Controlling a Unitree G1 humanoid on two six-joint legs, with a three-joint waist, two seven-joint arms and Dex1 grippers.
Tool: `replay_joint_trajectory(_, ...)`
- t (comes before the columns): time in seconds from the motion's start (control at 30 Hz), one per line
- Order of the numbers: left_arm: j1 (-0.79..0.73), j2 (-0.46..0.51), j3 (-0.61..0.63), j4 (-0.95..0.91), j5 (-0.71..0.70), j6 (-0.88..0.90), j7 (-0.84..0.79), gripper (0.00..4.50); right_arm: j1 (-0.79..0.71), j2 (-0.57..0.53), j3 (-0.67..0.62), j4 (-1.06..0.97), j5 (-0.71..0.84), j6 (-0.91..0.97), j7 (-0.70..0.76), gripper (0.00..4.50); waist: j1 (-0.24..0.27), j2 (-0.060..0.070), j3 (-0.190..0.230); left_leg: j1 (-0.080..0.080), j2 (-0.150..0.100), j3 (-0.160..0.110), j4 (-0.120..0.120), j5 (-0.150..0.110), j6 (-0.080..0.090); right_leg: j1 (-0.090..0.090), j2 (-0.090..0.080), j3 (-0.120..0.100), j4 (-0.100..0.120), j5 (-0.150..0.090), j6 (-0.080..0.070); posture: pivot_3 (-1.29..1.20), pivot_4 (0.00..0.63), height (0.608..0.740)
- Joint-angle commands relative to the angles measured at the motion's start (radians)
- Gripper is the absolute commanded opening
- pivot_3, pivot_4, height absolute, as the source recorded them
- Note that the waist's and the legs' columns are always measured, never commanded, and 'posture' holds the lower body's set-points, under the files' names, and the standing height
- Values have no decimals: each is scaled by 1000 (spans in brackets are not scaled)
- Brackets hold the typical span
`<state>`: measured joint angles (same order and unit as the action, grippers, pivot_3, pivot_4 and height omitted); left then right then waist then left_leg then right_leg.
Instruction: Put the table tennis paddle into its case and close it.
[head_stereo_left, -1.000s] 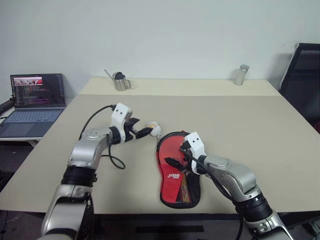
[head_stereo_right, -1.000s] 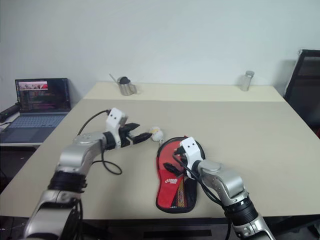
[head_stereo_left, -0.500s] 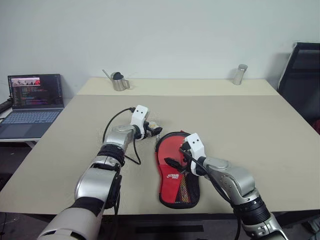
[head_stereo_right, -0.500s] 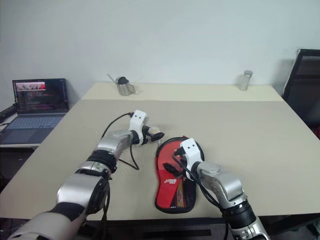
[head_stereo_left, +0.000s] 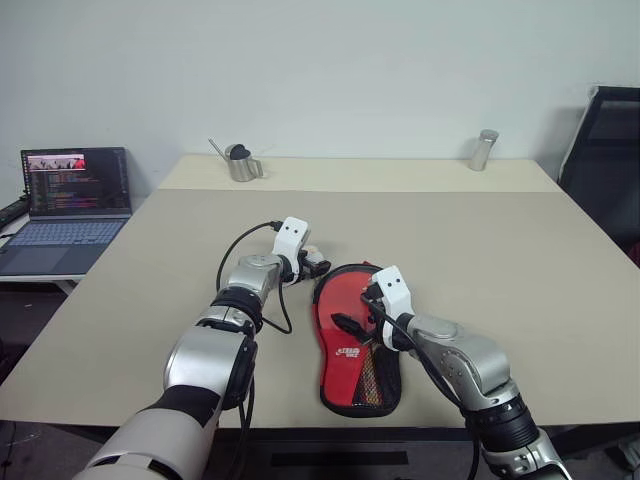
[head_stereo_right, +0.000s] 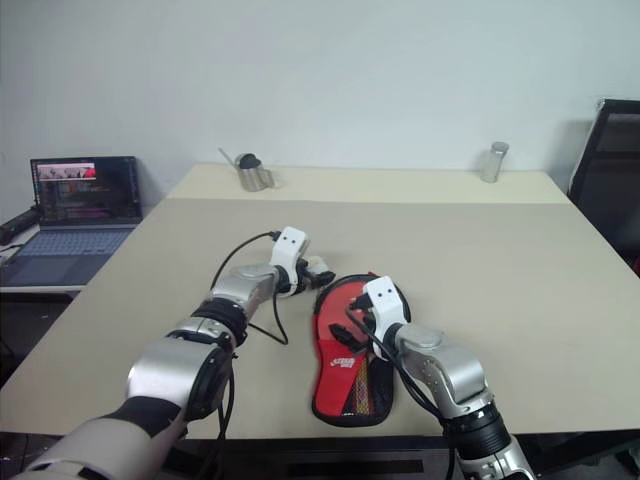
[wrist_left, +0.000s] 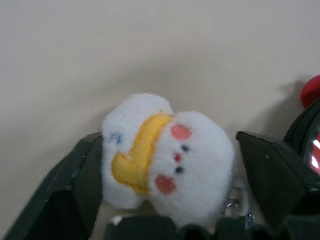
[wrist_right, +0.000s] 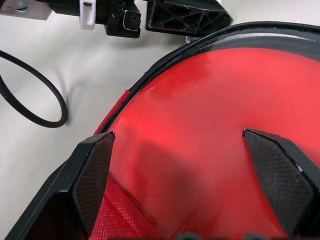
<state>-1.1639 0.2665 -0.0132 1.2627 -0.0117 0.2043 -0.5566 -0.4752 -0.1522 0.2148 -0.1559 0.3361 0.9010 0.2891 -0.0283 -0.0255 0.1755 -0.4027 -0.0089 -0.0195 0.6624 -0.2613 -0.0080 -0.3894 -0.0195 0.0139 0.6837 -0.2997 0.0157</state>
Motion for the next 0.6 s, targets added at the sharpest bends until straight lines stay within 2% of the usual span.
replay_joint_trajectory(0.03,15,-3,-2,-4,18,-6,-25,2869,6,-11,-29,-40,-10,-21,1,4500,1,0,0,0,0,0,0,0,0,0,0,0,0,0,0,0,150,740)
replay_joint_trajectory(0.17,40,14,12,-6,15,6,-26,1512,7,-27,-28,-1,-40,-23,-10,4500,1,-1,-1,0,0,0,0,0,0,0,0,0,0,0,0,0,150,740)
replay_joint_trajectory(0.27,55,27,20,-13,19,1,-32,833,15,-21,-8,43,-56,13,-15,4500,-1,-1,-2,1,0,0,0,0,0,0,0,0,1,0,0,0,150,740)
replay_joint_trajectory(0.33,57,37,30,-20,12,2,-43,683,21,-16,5,61,-62,32,-10,4500,-2,-3,-4,2,0,0,0,0,0,1,0,0,2,0,0,0,150,740)
replay_joint_trajectory(0.6,6,61,41,-25,14,-22,-45,680,26,13,19,70,-68,61,-14,4500,-5,-7,-8,3,0,0,2,0,0,0,0,1,7,0,0,0,150,740)
